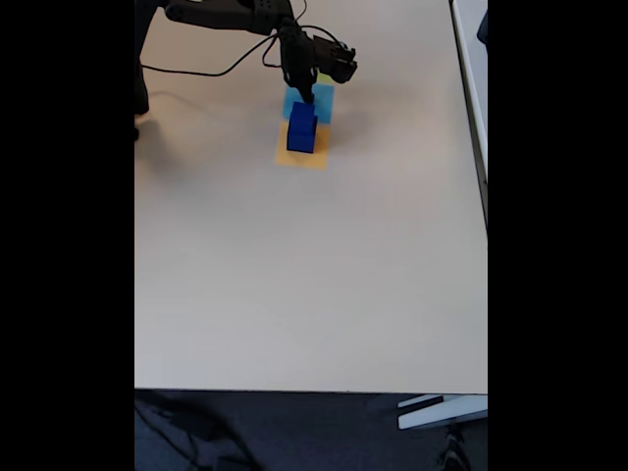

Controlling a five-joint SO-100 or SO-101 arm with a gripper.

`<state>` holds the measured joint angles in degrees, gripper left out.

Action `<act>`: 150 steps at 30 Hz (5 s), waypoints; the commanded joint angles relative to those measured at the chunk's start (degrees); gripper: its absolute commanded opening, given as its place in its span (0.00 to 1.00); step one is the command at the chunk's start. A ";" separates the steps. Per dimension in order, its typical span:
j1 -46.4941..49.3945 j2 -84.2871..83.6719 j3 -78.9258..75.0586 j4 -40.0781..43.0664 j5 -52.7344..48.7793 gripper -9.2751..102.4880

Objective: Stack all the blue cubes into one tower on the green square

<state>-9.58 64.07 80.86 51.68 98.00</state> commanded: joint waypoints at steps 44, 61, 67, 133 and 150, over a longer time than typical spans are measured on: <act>0.97 0.97 -1.41 -2.72 -2.55 0.16; 0.97 0.62 -0.79 -2.72 -0.26 0.08; 0.70 2.55 -0.44 -2.81 0.09 0.08; -11.78 -3.52 -23.03 10.11 22.06 0.08; -11.87 -5.19 -23.55 9.67 21.71 0.08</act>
<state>-21.62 58.54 61.17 62.14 120.06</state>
